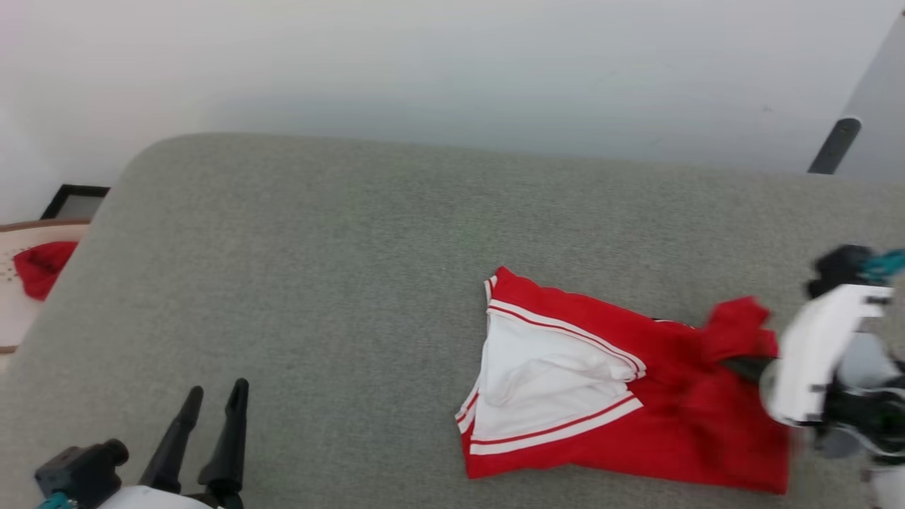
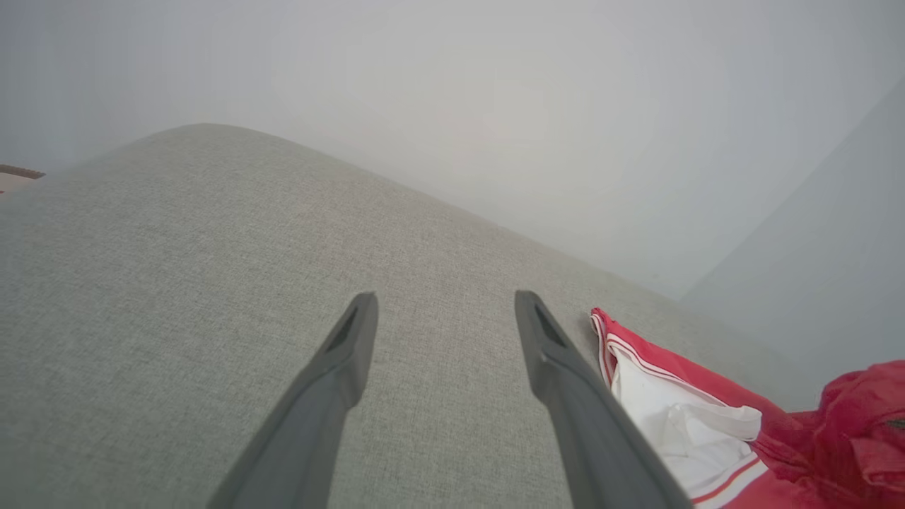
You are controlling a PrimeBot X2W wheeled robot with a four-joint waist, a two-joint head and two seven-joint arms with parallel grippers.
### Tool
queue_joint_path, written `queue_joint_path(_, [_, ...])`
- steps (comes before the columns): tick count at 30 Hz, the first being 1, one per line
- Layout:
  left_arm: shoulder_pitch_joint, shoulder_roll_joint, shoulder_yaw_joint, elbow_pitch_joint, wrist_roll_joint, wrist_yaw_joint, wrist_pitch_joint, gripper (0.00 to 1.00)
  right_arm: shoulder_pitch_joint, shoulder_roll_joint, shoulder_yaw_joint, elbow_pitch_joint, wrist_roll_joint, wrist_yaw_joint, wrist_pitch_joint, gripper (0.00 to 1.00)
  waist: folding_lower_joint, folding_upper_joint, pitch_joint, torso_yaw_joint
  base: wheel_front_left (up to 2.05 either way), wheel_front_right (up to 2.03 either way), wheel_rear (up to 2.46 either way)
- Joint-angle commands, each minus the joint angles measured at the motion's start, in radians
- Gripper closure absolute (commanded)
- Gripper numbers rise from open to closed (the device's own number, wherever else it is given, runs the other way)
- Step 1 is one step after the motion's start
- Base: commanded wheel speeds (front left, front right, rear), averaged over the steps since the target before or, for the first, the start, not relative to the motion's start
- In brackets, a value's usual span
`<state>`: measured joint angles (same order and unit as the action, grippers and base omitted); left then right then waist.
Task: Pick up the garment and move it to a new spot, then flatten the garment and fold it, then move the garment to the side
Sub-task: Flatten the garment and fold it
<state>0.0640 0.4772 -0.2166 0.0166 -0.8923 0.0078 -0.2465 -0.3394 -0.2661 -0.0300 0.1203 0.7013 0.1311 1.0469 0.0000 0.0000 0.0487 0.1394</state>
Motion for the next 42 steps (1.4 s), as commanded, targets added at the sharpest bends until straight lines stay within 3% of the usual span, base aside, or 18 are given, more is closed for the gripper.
queue_joint_path(1, [0.000, -0.002, -0.004, 0.001, -0.005, -0.005, 0.001, 0.00, -0.020, 0.026, 0.015, -0.012, -0.017, -0.001, -0.004, 1.00, 0.0000, 0.0000, -0.004, 0.019, 0.00, 0.00, 0.00])
queue_joint_path(11, [-0.043, -0.027, -0.038, 0.025, -0.001, -0.019, 0.013, 0.00, -0.083, 0.177, 0.110, 0.065, -0.111, -0.001, -0.089, 1.00, 0.0000, 0.0000, -0.002, 0.106, 0.00, 0.00, 0.00])
queue_joint_path(23, [-0.087, -0.056, -0.070, 0.069, 0.004, -0.039, 0.013, 0.00, -0.174, 0.211, 0.161, 0.286, -0.179, -0.001, -0.262, 1.00, 0.0000, 0.0000, 0.010, 0.166, 0.00, 0.00, 0.00])
queue_joint_path(24, [-0.089, -0.057, -0.071, 0.073, 0.004, -0.041, 0.012, 0.00, -0.184, 0.211, 0.165, 0.306, -0.181, -0.001, -0.274, 0.96, 0.0000, 0.0000, 0.011, 0.167, 0.00, 0.00, 0.00])
queue_joint_path(25, [-0.090, -0.058, -0.071, 0.077, 0.004, -0.043, 0.012, 0.00, -0.191, 0.212, 0.168, 0.323, -0.183, -0.001, -0.286, 0.66, 0.0000, 0.0000, 0.011, 0.167, 0.00, 0.00, 0.00])
queue_joint_path(26, [-0.092, -0.059, -0.071, 0.079, 0.003, -0.042, 0.010, 0.00, -0.198, 0.212, 0.178, 0.338, -0.190, -0.001, -0.297, 0.53, 0.0000, 0.0000, 0.011, 0.166, 0.00, 0.00, 0.00])
queue_joint_path(27, [-0.093, -0.059, -0.070, 0.082, 0.002, -0.045, 0.009, 0.00, -0.205, 0.213, 0.185, 0.353, -0.192, -0.001, -0.307, 0.20, 0.0000, 0.0000, 0.011, 0.165, 0.00, 0.00, 0.00])
queue_joint_path(28, [-0.093, -0.059, -0.068, 0.084, 0.000, -0.044, 0.009, 0.00, -0.209, 0.213, 0.190, 0.366, -0.192, -0.001, -0.315, 0.00, 0.0000, 0.0000, 0.010, 0.162, 0.00, 0.00, 0.00])
queue_joint_path(35, [-0.082, -0.055, -0.058, 0.092, 0.000, -0.044, 0.004, 0.00, -0.237, 0.208, 0.228, 0.388, -0.141, -0.001, -0.338, 0.00, 0.0000, 0.0000, -0.001, 0.127, 0.00, 0.00, 0.00])
queue_joint_path(42, [-0.052, -0.038, -0.040, 0.082, 0.007, -0.031, -0.001, 0.00, -0.207, 0.163, 0.266, 0.288, -0.059, -0.001, -0.352, 0.00, 0.0000, 0.0000, -0.024, 0.061, 0.00, 0.00, 0.00])
